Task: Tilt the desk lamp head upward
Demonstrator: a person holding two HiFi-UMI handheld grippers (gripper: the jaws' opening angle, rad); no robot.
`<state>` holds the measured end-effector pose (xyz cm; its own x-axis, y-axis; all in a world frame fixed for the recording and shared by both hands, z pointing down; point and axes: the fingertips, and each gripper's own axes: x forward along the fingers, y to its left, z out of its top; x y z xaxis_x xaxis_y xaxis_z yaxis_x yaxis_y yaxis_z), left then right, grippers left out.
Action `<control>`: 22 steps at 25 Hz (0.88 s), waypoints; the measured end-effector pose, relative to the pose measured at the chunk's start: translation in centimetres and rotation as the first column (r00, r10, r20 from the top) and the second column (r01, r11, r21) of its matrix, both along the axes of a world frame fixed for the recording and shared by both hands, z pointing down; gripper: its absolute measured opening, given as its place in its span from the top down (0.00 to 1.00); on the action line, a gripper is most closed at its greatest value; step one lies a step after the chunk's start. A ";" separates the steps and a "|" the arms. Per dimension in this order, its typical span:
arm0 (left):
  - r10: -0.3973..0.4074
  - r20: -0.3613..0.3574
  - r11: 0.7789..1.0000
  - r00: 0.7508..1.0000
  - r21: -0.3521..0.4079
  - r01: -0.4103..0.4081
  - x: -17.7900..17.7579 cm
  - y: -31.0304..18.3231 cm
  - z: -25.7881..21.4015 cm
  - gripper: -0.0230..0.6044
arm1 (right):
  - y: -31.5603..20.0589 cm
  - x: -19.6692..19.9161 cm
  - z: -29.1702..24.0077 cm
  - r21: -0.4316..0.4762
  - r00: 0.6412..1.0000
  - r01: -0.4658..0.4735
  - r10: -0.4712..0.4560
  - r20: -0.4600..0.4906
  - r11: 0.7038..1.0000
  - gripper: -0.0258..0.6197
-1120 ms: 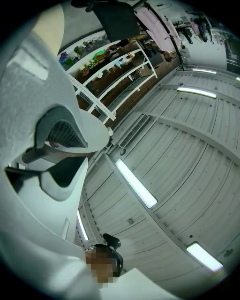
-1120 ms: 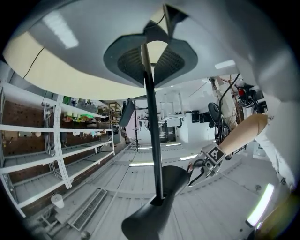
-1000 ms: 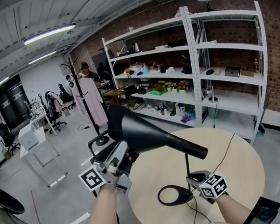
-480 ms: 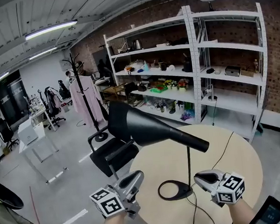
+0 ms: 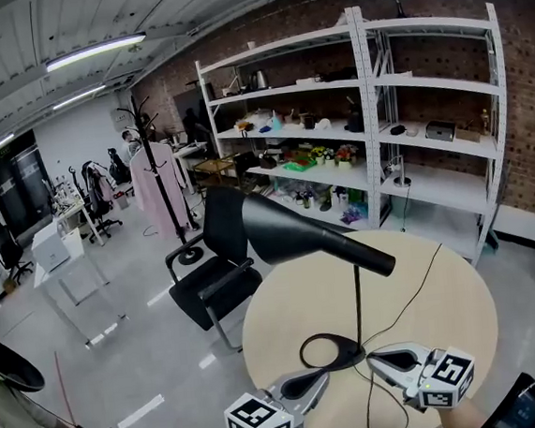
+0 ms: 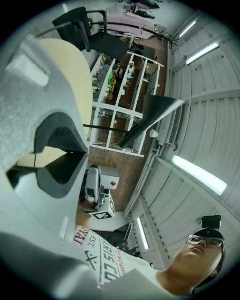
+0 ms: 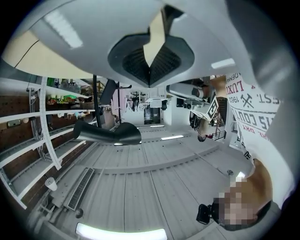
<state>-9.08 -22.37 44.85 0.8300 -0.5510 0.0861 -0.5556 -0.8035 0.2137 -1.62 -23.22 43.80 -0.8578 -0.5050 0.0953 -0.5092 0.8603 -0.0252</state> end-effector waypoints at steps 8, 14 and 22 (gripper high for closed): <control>0.012 0.091 1.000 0.996 0.003 -0.013 2.1 1.6 1.8 0.96 | 2.2 -0.1 2.2 -0.034 0.999 0.022 -0.023 -0.033 0.999 0.95; 0.036 0.084 0.999 0.996 0.000 -0.036 3.1 1.8 1.9 0.96 | 2.9 -0.1 3.2 -0.051 0.998 0.019 -0.022 -0.056 0.999 0.95; 0.040 0.074 0.999 0.996 0.012 -0.041 3.3 1.5 0.7 0.96 | 2.7 0.8 2.8 -0.054 0.999 0.001 -0.003 -0.041 0.999 0.95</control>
<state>-5.73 -20.86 45.60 0.8433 -0.5187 0.1405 -0.5364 -0.8282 0.1624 -0.86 -20.57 46.63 -0.8537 -0.4962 0.1578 -0.5089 0.8593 -0.0506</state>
